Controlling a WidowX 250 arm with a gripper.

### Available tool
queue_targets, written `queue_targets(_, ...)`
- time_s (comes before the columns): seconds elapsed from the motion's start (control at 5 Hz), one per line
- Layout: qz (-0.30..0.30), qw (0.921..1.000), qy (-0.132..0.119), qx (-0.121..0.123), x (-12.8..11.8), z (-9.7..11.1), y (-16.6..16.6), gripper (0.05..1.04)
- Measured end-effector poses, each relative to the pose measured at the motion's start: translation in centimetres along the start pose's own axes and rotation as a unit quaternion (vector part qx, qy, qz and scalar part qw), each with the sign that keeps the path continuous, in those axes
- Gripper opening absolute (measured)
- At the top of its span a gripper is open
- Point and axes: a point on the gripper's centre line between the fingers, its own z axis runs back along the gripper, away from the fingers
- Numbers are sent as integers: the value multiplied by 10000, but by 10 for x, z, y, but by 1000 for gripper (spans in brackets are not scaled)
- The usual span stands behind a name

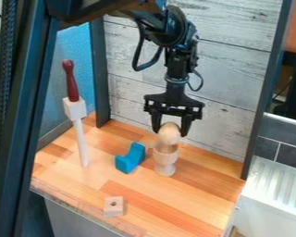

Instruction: Placed egg inside beige wine glass.

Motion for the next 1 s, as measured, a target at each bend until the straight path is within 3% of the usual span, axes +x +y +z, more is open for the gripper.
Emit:
queue_targets(0.2,53,9999,-114,18,0,-8,3,823)
queue_targets(0.4,111,9997,-204,54,-2,-15,5,1014)
queue_targets(0.6,166,9986,-492,-23,2,11,6,1010)
queue_targets(0.8,211,9980,-577,-113,1,28,6,1004)
queue_targets(1.0,344,9957,-796,-314,-1,70,7,1003)
